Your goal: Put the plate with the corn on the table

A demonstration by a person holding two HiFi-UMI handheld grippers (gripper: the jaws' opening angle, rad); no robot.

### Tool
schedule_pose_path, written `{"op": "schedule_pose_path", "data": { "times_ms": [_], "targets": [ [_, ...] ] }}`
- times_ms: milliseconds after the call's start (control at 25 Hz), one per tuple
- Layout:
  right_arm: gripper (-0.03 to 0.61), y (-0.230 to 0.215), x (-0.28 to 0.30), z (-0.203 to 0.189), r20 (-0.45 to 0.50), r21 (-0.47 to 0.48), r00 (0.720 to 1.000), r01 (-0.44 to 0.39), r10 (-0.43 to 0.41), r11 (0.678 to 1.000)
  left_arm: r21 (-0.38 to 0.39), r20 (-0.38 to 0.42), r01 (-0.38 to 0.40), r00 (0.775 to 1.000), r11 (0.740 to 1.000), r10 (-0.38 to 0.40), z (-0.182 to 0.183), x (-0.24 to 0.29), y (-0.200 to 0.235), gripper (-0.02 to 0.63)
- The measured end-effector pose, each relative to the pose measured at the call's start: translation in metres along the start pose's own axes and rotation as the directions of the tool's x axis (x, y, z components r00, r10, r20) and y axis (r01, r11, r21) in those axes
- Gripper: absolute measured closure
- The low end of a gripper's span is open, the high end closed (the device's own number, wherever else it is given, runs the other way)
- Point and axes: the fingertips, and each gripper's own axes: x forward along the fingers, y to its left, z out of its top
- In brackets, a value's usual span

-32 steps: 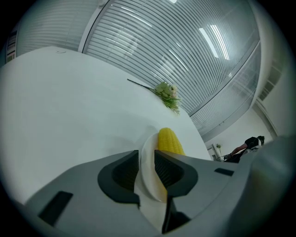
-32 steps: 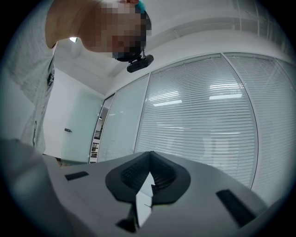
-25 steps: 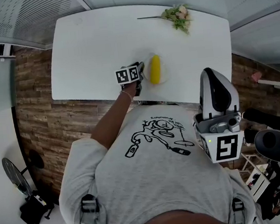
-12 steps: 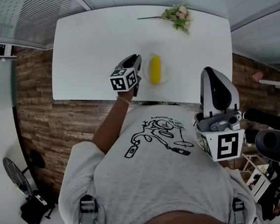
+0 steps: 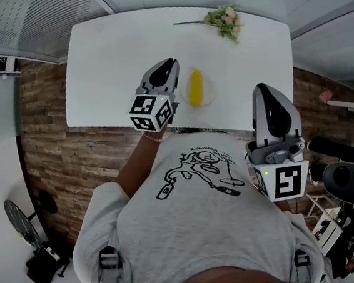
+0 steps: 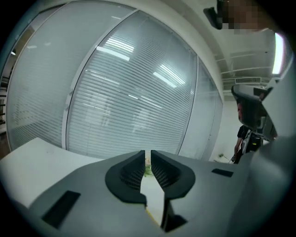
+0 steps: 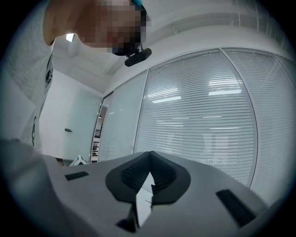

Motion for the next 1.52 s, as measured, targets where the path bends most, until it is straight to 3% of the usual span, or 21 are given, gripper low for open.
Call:
{"op": "schedule_pose_path", "data": {
  "times_ms": [240, 760, 1000, 1520],
  "targets": [
    [0.572, -0.001, 0.000, -0.003, -0.009, 0.006, 1.000, -0.003, 0.003, 1.000, 0.099, 0.127, 0.008, 0.992, 0.995, -0.020, 0.061, -0.029, -0.026, 0.568],
    [0.572, -0.002, 0.005, -0.008, -0.021, 0.020, 1.000, -0.017, 0.017, 1.000, 0.250, 0.264, 0.000, 0.962, 0.968, -0.068, 0.139, -0.075, -0.078, 0.566],
    [0.572, -0.005, 0.008, -0.010, -0.027, 0.027, 0.999, -0.021, 0.022, 0.999, 0.277, 0.321, 0.004, 0.942, 0.961, -0.096, 0.162, -0.086, -0.096, 0.566],
    [0.572, -0.007, 0.010, -0.010, -0.040, 0.016, 0.999, -0.024, 0.025, 1.000, 0.289, 0.313, -0.051, 0.949, 0.956, -0.044, 0.165, -0.095, -0.092, 0.566]
  ]
}}
